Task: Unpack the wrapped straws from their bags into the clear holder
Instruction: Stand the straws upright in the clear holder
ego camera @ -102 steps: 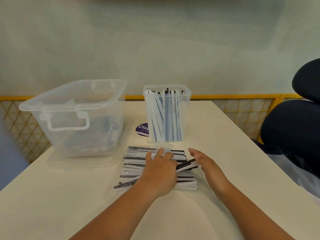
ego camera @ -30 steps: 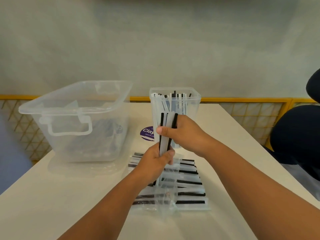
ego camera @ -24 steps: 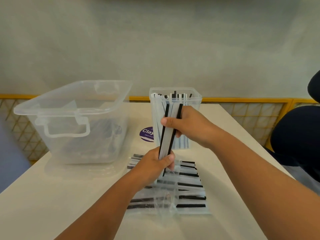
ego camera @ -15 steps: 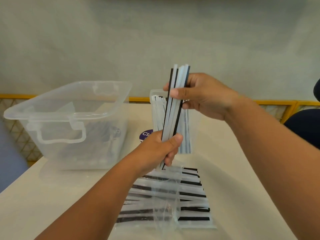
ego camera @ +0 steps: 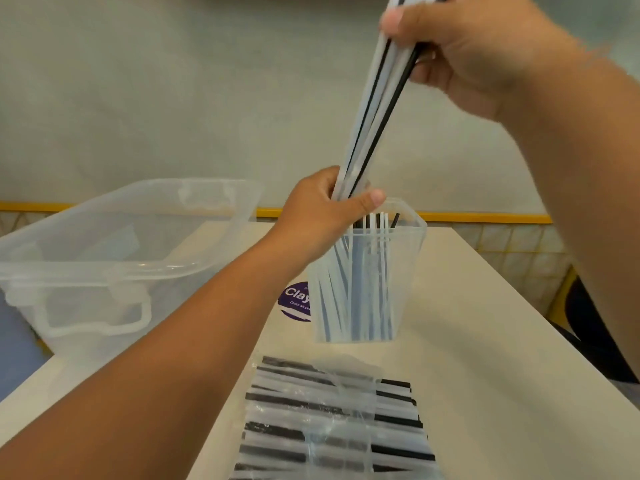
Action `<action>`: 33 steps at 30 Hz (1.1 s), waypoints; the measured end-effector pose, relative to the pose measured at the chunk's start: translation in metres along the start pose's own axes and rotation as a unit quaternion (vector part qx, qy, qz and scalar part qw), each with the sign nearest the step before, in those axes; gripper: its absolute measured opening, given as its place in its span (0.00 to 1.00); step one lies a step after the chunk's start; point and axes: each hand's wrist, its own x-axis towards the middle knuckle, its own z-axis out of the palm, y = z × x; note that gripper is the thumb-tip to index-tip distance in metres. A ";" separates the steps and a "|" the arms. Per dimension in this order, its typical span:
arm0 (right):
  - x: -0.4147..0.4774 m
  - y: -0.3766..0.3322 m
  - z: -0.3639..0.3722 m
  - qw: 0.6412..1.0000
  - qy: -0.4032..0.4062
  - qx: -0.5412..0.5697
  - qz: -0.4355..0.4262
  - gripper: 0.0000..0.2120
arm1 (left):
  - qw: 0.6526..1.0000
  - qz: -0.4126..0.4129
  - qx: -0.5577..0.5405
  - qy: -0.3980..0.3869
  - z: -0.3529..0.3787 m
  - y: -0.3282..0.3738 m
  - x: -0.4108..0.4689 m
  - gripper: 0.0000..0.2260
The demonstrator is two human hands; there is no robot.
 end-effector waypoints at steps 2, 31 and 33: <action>0.011 0.006 -0.009 0.998 0.056 -0.004 -0.001 0.07 | 0.997 0.013 0.049 0.052 -0.006 -0.011 0.008 0.13; 0.020 0.135 0.103 0.814 -0.319 -0.392 0.285 0.12 | 0.992 -0.043 0.115 0.011 -0.015 -0.087 0.010 0.41; 0.021 0.136 0.101 0.830 -0.299 -0.378 0.282 0.15 | 0.990 -0.044 0.131 0.011 -0.015 -0.086 0.011 0.41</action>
